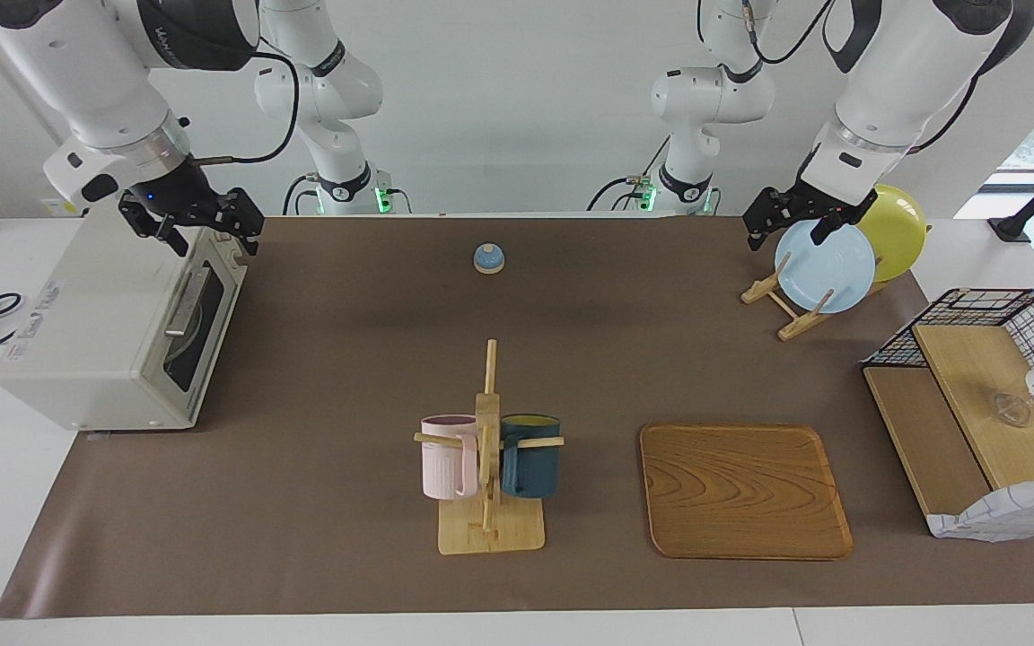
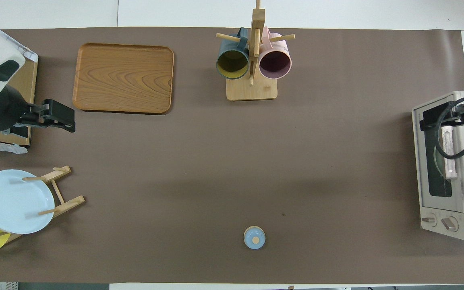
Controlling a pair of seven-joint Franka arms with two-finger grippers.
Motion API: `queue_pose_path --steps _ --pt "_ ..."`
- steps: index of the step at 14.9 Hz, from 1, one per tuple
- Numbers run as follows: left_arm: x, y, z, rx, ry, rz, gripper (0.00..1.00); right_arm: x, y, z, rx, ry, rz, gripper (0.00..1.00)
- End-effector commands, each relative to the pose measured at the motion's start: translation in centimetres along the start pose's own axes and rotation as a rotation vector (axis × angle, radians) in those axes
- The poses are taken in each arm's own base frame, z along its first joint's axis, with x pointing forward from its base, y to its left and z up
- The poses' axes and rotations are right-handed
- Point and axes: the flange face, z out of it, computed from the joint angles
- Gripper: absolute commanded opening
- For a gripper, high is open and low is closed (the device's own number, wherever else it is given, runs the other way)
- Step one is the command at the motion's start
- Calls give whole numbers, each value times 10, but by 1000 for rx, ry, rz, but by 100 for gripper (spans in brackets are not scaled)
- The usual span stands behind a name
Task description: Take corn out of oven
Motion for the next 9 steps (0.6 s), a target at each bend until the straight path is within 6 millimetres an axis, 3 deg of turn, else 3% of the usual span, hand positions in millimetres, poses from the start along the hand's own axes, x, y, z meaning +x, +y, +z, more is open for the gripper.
queue_pose_path --steps 1,6,9 --pt "-5 -4 0 8 7 -2 100 4 2 -2 -4 15 17 100" --pt "-5 -4 0 8 7 -2 100 1 3 -2 3 10 22 100" --pt "-5 -4 0 8 7 -2 100 -1 25 4 6 -3 58 100"
